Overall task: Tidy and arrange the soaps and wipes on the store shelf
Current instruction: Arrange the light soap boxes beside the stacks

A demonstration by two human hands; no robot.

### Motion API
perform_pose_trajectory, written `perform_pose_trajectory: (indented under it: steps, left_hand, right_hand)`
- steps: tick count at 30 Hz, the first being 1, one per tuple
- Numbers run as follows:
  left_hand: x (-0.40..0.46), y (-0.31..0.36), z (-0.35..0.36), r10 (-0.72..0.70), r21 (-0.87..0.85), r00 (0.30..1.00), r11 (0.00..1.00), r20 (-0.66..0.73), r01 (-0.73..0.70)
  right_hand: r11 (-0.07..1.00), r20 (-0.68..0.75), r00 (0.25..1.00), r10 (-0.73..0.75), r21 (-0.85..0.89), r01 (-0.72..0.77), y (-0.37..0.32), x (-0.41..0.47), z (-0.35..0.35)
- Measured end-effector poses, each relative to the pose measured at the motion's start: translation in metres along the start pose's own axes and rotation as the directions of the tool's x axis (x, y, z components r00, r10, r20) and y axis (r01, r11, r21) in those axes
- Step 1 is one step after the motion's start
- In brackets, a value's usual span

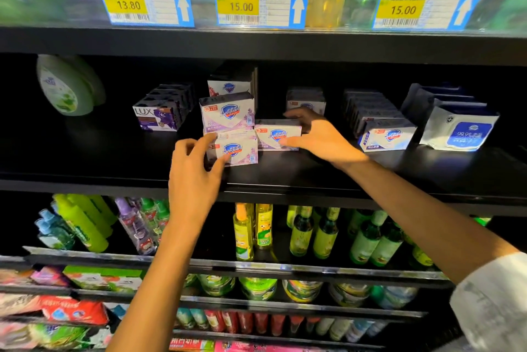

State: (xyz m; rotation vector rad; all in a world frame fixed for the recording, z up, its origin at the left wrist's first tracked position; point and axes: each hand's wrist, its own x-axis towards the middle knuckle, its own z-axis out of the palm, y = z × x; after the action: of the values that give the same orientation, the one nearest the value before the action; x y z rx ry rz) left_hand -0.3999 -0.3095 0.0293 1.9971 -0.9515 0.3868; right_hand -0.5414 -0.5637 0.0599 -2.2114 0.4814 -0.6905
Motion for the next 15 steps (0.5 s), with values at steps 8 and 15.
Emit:
perform_pose_trajectory:
  steps: [8, 15]
  left_hand:
    - [-0.006, -0.001, -0.003, 0.038, -0.178, 0.996, 0.983, -0.079, -0.052]
    - [-0.007, -0.003, -0.009, 0.020, -0.267, 1.000, 0.964, -0.009, -0.021]
  right_hand:
    - [0.989, -0.075, 0.996, 0.047, 0.143, -0.036, 0.005, -0.007, -0.008]
    - [0.973, -0.136, 0.983, 0.125, 0.213, -0.094, 0.011, -0.016, -0.027]
